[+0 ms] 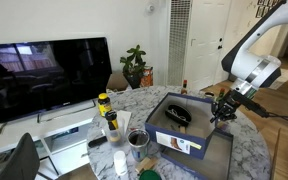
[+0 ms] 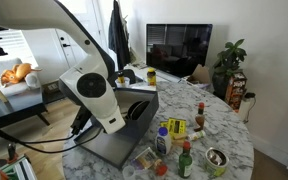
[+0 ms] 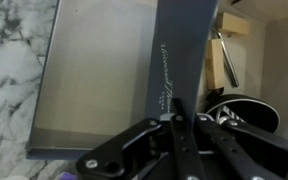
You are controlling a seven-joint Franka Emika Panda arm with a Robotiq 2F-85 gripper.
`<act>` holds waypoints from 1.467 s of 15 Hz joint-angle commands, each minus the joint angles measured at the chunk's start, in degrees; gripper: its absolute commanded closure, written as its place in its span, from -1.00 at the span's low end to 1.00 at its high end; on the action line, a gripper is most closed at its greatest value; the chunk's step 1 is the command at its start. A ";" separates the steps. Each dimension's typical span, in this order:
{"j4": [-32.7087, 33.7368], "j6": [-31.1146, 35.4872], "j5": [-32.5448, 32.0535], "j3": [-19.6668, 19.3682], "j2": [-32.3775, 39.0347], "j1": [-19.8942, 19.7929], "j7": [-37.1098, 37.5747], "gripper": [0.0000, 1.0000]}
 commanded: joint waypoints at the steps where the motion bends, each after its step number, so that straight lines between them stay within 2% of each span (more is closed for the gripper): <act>1: 0.00 -2.34 4.72 -1.01 2.04 -1.02 -6.80 0.99; 12: 0.12 -3.94 13.40 -2.54 7.89 -4.10 -20.77 0.99; 18: 0.35 -7.81 11.69 -1.18 7.79 -3.28 -16.64 0.99; 19: 0.39 -9.34 11.50 -4.91 7.55 0.35 -15.57 0.99; 22: 0.52 -12.09 11.54 -6.66 7.01 1.33 -14.05 0.99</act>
